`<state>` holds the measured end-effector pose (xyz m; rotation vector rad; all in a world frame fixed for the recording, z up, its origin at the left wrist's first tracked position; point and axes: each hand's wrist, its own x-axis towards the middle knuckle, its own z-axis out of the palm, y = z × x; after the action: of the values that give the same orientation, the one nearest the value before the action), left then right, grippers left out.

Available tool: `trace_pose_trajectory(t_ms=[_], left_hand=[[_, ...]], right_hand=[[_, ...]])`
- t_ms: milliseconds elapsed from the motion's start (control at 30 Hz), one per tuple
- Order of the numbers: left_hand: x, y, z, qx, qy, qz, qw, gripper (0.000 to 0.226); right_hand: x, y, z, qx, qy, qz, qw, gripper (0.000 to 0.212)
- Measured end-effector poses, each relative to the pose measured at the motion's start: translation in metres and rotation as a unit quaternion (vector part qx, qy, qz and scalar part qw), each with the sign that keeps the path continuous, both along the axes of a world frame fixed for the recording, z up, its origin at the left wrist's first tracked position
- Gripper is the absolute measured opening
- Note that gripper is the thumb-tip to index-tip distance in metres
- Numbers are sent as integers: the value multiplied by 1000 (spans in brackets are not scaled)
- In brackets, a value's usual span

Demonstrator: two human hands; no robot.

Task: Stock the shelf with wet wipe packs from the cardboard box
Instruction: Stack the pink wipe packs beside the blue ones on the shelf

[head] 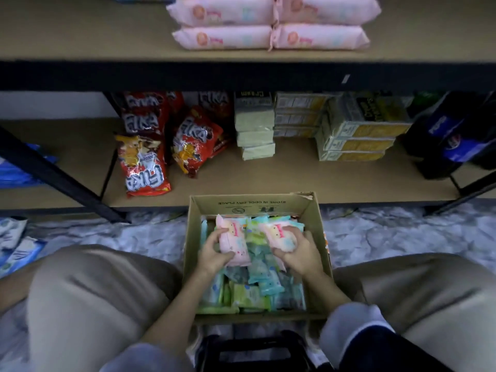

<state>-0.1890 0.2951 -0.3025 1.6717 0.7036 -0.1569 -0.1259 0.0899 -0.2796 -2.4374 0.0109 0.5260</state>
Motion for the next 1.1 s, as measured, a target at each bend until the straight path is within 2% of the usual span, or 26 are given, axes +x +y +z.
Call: trace_pose_trajectory(t_ms=[200, 533, 867, 1100], left_hand=[[26, 12, 104, 34, -147, -25, 988, 54], [15, 11, 271, 41, -355, -51, 933, 53], [60, 29, 391, 95, -469, -79, 875, 54], [127, 45, 421, 159, -449, -51, 878, 53]], right_hand=[[30, 9, 90, 72, -168, 17, 983, 62], [31, 1, 232, 152, -395, 46, 905, 56], [76, 13, 343, 175, -480, 28, 859, 55], [127, 33, 398, 70, -456, 18, 887, 59]])
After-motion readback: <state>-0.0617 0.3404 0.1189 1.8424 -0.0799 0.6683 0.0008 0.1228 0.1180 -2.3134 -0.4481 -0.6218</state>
